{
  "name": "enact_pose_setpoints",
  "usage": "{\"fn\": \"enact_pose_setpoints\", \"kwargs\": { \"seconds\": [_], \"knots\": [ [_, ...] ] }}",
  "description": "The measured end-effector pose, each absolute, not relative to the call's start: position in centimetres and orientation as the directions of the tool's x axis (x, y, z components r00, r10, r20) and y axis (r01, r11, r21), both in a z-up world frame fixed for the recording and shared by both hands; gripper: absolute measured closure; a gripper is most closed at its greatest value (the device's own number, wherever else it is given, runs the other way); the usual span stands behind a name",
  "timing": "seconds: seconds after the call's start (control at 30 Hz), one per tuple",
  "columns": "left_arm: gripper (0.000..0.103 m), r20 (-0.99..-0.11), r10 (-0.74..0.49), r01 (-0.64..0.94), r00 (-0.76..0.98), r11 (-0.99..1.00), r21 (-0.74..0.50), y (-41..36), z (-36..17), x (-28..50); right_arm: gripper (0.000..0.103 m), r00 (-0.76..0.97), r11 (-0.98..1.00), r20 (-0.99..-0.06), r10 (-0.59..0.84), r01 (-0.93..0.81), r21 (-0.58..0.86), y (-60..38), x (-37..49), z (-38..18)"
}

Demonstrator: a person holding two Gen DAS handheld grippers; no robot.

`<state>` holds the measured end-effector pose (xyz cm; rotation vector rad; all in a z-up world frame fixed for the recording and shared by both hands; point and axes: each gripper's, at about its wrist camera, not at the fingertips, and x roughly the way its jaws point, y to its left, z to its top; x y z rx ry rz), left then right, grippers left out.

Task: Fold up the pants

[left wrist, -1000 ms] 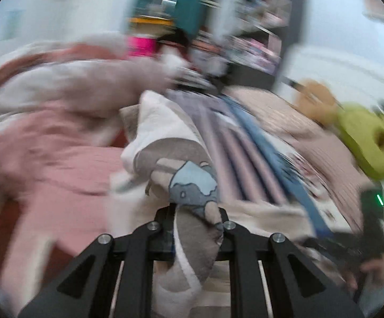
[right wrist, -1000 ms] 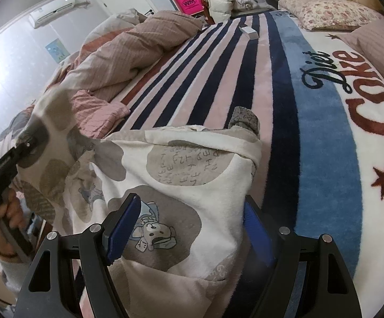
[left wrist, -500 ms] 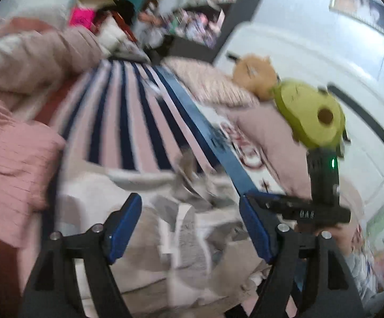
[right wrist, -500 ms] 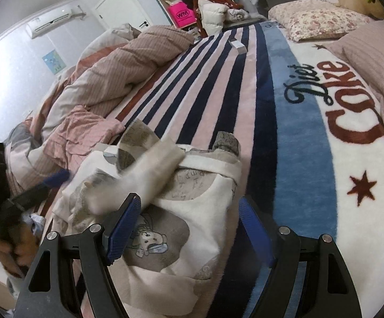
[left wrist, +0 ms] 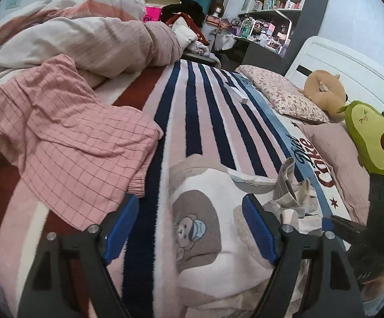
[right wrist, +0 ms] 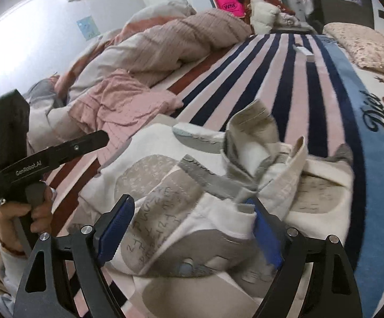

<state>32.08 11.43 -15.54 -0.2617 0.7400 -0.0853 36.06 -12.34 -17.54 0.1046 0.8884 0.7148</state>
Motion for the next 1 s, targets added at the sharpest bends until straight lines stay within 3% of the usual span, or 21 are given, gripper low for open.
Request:
{"fn": "enact_pose_setpoints", "kwargs": {
  "seconds": [0.07,0.1,0.13,0.23,0.5,0.6,0.73,0.77,0.83,0.87,0.9,1.0],
  "knots": [
    [0.026,-0.658,-0.176,-0.004,0.732,0.965,-0.262,10.9,-15.7,32.3,0.042,0.394,0.768,-0.699,0.597,-0.534,0.354,-12.0,36.1,-18.3],
    [0.026,-0.660,-0.182,0.004,0.729,0.965,-0.262,10.5,-15.6,32.4,0.070,0.396,0.780,-0.721,0.569,-0.536,0.322,-11.8,36.1,-18.6],
    [0.026,-0.661,-0.191,0.014,0.726,0.965,-0.263,10.1,-15.6,32.5,0.079,0.408,0.796,-0.740,0.534,-0.536,0.279,-11.8,36.0,-18.9],
    [0.026,-0.653,-0.247,0.086,0.716,0.959,-0.269,8.0,-15.3,32.6,0.090,0.401,0.784,-0.742,0.537,-0.561,0.265,-12.3,35.6,-18.8],
    [0.026,-0.643,-0.438,0.304,0.628,0.899,-0.316,1.3,-15.6,33.1,0.092,0.391,0.769,-0.745,0.541,-0.588,0.250,-16.7,35.2,-16.7],
    [0.026,-0.659,-0.471,0.356,0.587,0.881,-0.312,-0.9,-16.2,33.3,0.073,0.420,0.791,-0.744,0.519,-0.566,0.233,-18.6,35.2,-16.0],
    [0.027,-0.673,-0.504,0.404,0.542,0.858,-0.318,-2.5,-17.2,33.4,0.071,0.456,0.819,-0.719,0.524,-0.500,0.280,-21.3,35.9,-15.6],
    [0.031,-0.674,-0.516,0.417,0.529,0.850,-0.323,-2.8,-17.4,33.4,0.071,0.464,0.829,-0.721,0.515,-0.484,0.281,-21.7,36.2,-15.6],
    [0.055,-0.688,-0.520,0.437,0.507,0.843,-0.314,-3.5,-18.0,33.5,0.071,0.479,0.841,-0.718,0.505,-0.459,0.286,-22.5,36.4,-15.7],
    [0.073,-0.697,-0.510,0.434,0.504,0.847,-0.306,-3.8,-18.2,33.5,0.071,0.482,0.841,-0.711,0.512,-0.450,0.301,-22.7,36.6,-15.7],
    [0.082,-0.704,-0.501,0.426,0.504,0.853,-0.303,-3.9,-18.4,33.6,0.071,0.483,0.838,-0.703,0.523,-0.444,0.318,-22.9,36.8,-15.6],
    [0.090,-0.666,-0.533,0.443,0.522,0.836,-0.322,-3.5,-17.8,33.1,0.071,0.493,0.836,-0.687,0.534,-0.427,0.344,-23.5,37.0,-15.5]
  ]
}}
